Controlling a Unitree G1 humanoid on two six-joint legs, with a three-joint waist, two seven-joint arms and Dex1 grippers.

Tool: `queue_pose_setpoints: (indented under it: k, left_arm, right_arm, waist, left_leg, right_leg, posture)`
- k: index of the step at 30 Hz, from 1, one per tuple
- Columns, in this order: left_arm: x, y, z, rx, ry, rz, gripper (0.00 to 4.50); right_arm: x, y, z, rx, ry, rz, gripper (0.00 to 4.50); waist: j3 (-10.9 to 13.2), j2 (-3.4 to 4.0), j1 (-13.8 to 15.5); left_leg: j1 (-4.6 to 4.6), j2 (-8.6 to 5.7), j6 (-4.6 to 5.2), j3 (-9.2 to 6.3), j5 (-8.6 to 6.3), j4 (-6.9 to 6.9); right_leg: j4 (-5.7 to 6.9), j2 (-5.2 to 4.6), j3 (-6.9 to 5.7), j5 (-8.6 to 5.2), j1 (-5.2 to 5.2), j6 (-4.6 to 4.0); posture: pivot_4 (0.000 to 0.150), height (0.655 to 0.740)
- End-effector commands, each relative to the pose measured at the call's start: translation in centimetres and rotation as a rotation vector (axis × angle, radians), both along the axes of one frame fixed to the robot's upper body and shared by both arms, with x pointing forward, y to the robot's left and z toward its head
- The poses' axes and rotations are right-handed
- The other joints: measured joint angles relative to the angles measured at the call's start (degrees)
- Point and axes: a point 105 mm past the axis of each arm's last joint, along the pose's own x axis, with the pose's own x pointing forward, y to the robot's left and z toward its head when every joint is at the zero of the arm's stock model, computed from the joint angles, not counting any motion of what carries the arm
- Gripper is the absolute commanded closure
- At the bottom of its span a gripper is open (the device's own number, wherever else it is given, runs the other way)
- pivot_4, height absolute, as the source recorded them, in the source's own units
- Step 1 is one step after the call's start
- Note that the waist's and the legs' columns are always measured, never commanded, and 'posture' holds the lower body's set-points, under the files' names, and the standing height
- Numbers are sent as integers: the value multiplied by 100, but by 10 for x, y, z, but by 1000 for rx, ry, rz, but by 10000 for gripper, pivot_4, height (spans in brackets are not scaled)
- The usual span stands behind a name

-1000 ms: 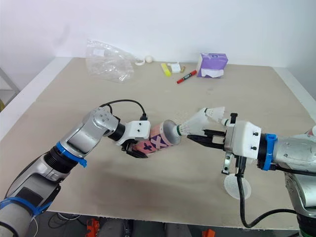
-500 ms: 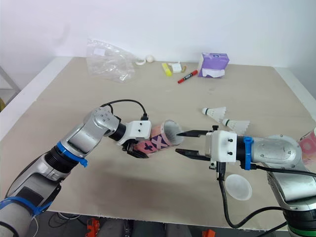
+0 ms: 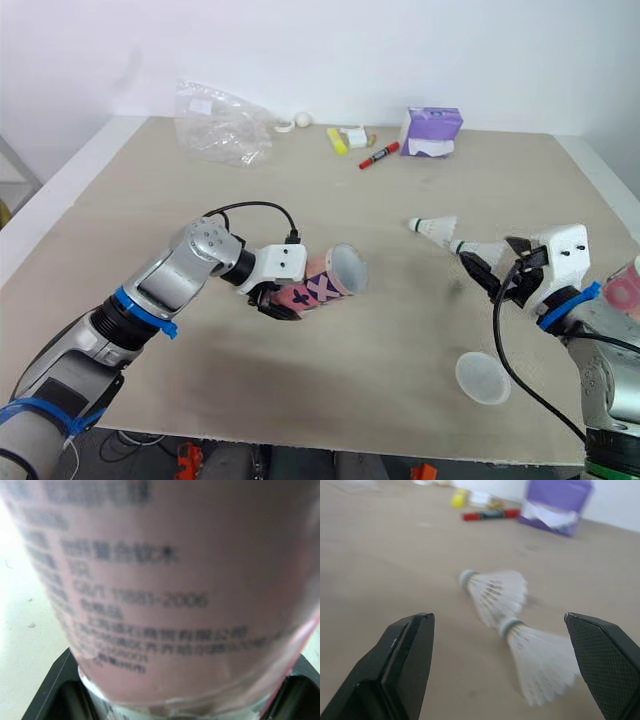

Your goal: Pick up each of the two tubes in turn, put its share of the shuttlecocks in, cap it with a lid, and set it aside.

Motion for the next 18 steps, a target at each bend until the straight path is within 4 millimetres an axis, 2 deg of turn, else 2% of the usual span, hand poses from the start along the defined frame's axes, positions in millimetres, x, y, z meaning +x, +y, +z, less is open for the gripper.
queue_pose_setpoints:
  k: [1,8,12,18]
  left_arm:
    - [-5,-3,-7,15,14,-16,14432]
    - [-7,-4,-7,9,15,-14,14432]
    - [-8,-3,-8,11,16,-11,14432]
    - [-7,-1,-8,13,12,-3,14432]
  right_arm:
    - [4,-11,5,16,-26,-76,550]
    - [15,-14,-19,118,39,-139,550]
    - [18,-14,-25,140,58,-148,550]
    - [27,-2,-30,152,91,-95,550]
  waist:
    - [0,-1,-4]
    - [0,1,-7]
    - [0,2,-7]
    - [-1,3,-38]
  left_leg:
    - [0,0,0,0,0,0]
    - [-2,0,0,0,0,0]
    - [-2,0,0,0,0,0]
    - [0,1,0,0,0,-2]
  right_leg:
    - [0,0,0,0,1,0]
    - [0,1,1,-1,1,2]
    - [0,1,2,-1,1,2]
    - [-1,3,2,-1,0,2]
  posture:
    - [1500,7400]
    - [1500,7400]
    - [1500,7400]
    - [1500,7400]
